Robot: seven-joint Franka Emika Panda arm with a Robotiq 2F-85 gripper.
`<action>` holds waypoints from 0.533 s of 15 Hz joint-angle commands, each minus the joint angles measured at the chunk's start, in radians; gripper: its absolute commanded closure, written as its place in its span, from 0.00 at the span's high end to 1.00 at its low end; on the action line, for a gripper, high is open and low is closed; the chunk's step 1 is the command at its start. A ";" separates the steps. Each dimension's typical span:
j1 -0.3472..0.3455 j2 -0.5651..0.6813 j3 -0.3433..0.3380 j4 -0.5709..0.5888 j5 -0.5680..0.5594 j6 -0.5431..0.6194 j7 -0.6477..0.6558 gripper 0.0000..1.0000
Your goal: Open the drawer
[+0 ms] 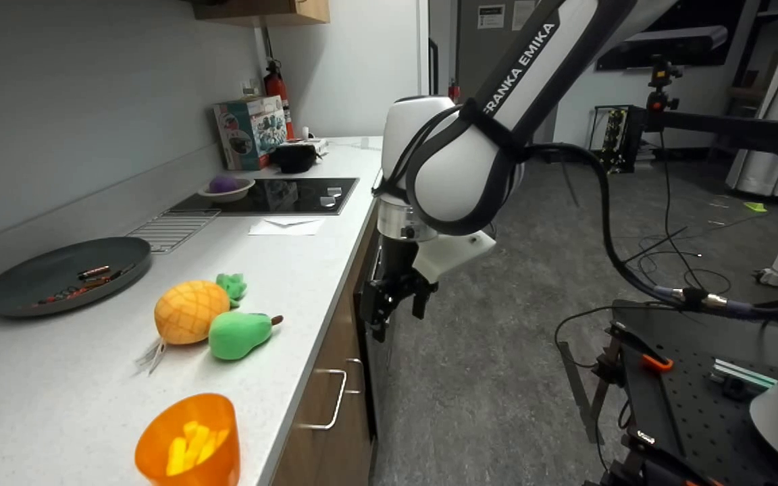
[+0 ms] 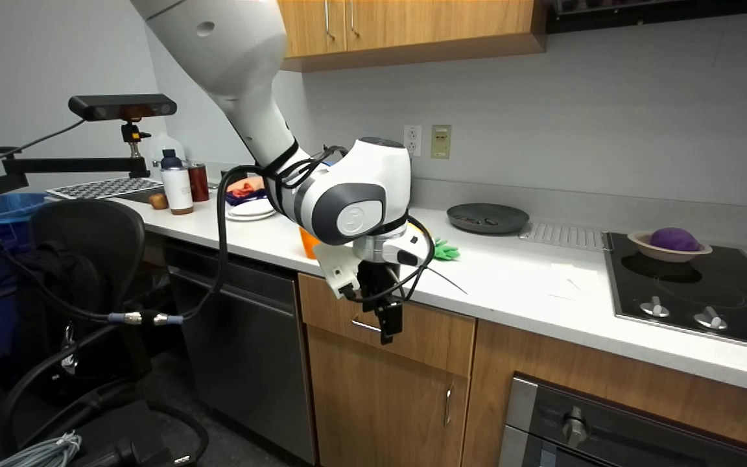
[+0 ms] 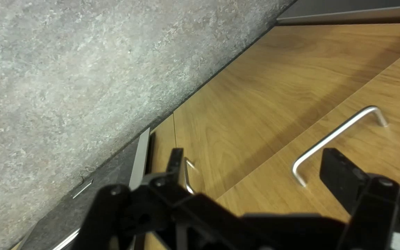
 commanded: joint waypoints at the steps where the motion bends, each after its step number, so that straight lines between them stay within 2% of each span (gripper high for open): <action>1: 0.022 0.004 -0.016 0.003 0.020 -0.004 -0.010 1.00; 8: 0.032 0.017 -0.027 0.005 0.015 0.015 0.020 1.00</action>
